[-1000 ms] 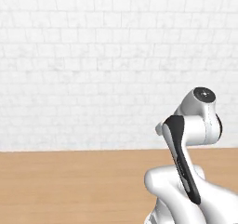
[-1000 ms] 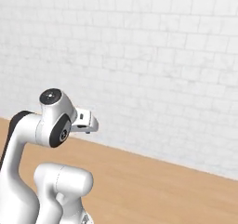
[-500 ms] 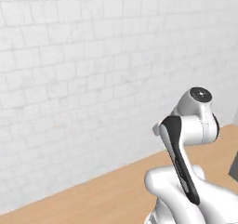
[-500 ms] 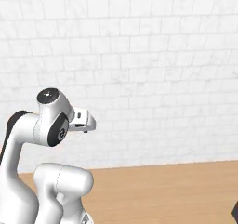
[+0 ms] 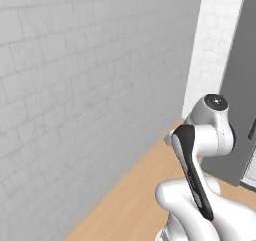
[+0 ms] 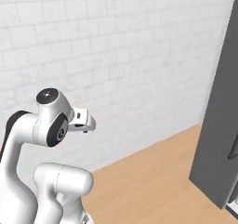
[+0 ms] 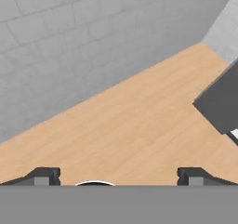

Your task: Place one onion and one chicken drumstick in each tupperware on the nearby counter, to pack two identical lunches.

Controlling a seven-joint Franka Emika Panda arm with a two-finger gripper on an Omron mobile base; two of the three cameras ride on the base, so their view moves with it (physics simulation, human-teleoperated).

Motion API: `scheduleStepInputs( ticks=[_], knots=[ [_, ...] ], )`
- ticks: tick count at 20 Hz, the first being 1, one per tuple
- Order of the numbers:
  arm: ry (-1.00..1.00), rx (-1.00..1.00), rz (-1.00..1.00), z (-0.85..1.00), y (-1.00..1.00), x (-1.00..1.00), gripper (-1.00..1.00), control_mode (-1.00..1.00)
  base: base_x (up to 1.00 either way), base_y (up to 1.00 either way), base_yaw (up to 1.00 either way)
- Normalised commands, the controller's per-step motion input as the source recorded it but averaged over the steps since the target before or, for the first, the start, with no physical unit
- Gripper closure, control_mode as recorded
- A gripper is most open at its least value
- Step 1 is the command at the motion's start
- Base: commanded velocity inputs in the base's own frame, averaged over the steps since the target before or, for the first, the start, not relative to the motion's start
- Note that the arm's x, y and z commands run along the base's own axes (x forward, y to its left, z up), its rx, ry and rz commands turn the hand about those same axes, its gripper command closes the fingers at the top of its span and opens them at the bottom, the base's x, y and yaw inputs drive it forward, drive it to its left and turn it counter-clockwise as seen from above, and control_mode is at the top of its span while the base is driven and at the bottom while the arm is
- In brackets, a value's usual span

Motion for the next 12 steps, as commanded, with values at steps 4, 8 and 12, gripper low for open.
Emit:
scheduleStepInputs(
  ticks=[4, 8, 12],
  knots=[
    [0.00, 0.00, 0.00, 0.00, 0.00, 0.00, -1.00, 1.00, 0.86, 0.08, -0.64],
    [0.00, 0.00, 0.00, 0.00, 0.00, 0.00, -1.00, 1.00, 0.83, 0.00, -0.63],
    [0.00, 0.00, 0.00, 0.00, 0.00, 0.00, -1.00, 1.00, 0.53, 0.01, -0.73]
  ],
)
